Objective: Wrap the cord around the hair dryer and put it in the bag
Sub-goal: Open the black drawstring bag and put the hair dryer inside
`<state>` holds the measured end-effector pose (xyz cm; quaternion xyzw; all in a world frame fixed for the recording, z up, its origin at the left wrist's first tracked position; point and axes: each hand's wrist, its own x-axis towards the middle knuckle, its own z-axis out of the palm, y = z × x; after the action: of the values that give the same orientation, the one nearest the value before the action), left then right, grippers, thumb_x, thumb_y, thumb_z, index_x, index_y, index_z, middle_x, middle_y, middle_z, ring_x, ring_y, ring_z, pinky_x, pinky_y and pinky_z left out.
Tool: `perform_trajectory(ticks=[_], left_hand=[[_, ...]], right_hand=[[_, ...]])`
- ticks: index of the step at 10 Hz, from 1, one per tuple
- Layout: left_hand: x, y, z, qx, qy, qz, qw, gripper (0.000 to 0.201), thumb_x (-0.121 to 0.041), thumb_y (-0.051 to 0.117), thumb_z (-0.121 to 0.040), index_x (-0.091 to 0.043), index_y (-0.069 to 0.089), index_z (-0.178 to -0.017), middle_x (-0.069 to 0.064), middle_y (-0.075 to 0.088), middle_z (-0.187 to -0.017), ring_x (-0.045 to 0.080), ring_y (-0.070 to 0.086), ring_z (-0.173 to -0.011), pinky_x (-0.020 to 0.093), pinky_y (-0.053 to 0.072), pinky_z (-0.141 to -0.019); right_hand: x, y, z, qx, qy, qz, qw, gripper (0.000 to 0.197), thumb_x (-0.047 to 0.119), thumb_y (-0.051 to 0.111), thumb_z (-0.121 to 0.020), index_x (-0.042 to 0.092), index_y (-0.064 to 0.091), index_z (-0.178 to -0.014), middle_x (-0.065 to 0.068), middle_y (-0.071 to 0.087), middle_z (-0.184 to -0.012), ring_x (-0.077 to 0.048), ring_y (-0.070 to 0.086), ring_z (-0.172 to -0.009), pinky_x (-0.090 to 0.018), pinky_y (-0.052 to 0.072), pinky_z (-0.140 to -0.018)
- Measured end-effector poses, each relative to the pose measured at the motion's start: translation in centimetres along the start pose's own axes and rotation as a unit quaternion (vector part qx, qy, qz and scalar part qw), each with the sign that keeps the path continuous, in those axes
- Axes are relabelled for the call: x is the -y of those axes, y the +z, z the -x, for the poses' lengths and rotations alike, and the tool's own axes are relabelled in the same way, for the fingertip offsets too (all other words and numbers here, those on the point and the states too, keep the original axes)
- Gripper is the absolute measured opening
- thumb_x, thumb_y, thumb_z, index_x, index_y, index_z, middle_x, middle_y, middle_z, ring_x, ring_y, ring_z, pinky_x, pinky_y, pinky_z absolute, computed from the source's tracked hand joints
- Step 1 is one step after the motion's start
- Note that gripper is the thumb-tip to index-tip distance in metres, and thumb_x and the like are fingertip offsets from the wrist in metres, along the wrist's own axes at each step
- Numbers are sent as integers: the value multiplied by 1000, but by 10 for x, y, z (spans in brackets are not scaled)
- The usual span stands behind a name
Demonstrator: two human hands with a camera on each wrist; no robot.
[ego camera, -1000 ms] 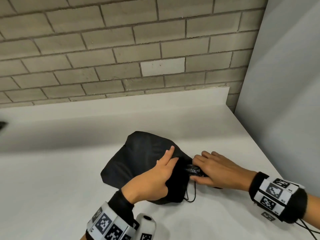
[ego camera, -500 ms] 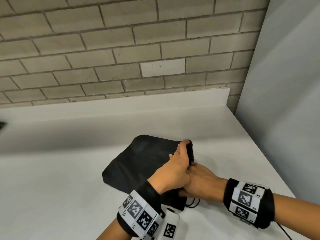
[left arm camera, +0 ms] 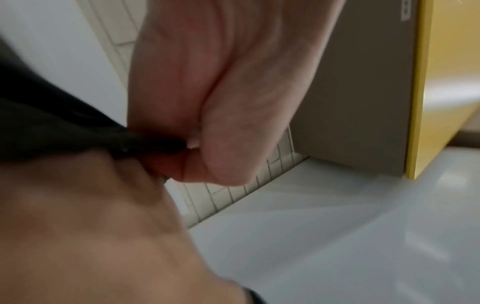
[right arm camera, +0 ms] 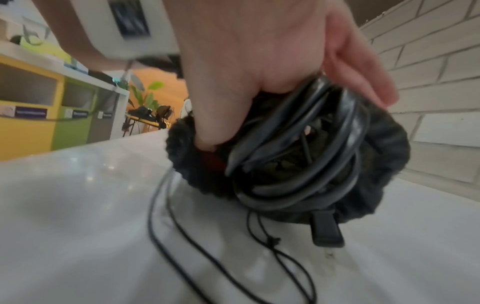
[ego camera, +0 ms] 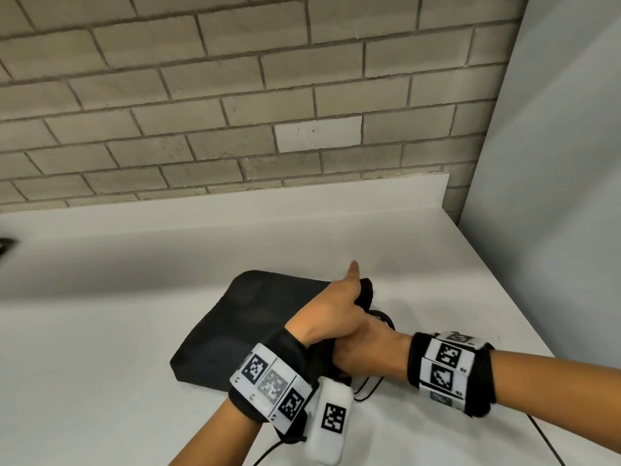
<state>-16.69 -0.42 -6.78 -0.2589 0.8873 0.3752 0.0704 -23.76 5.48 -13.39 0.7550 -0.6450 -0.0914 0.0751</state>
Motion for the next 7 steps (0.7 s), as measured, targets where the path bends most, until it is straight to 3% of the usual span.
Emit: perform_trajectory(ticks=[1,2,3,4,5,6,7], left_hand=[[-13,5,10,-22,50,26,998,64,9,36,-81,-11,23,-141,18,55,-113,33,50,-110,15,40,-78],[-16,9,22,-49,67,-73,994,45,15,35,-78,-4,45,-117,29,29,-144,41,17,-139,40,22,-111],[7,5,29,-78,52,-221,971,42,14,39,-81,5,52,-120,18,10,-157,27,-1,-145,38,-4,-115],[31,4,32,-61,24,-346,936,60,11,37,-86,1,22,-143,16,2,-158,27,-3,-145,40,2,-117],[32,8,28,-59,8,-347,936,74,8,38,-88,-2,-6,-146,17,-13,-157,30,-10,-144,45,6,-117],[17,9,16,-29,36,-259,965,83,11,42,-83,-7,-8,-147,10,-18,-157,25,-14,-144,54,11,-114],[-3,14,9,3,80,-216,973,80,8,40,-84,-8,-6,-148,8,-16,-158,22,-13,-144,61,7,-112]], right_hand=[[-7,-12,4,-53,77,-40,995,60,82,63,3,35,60,-34,28,56,-40,20,55,-45,10,26,-69],[-14,-20,2,-18,127,-115,985,64,70,77,1,23,64,-40,13,62,-43,10,61,-46,6,35,-65],[-24,-22,-4,85,43,-110,989,36,35,69,-79,1,69,-91,-17,72,-90,-29,67,-88,-33,53,-76],[-31,-16,-9,75,24,-83,993,46,45,48,-89,5,59,-108,-15,67,-105,-33,63,-94,-38,51,-76],[-25,-23,-9,79,-14,-24,996,53,45,43,-92,2,55,-120,-18,63,-117,-33,58,-107,-42,48,-90],[-16,-32,-7,150,3,57,987,73,60,59,-76,4,57,-124,-18,65,-119,-37,55,-113,-44,44,-98],[-11,-34,5,126,47,-12,991,99,81,25,-76,4,36,-136,-24,48,-139,-38,36,-131,-32,32,-99]])
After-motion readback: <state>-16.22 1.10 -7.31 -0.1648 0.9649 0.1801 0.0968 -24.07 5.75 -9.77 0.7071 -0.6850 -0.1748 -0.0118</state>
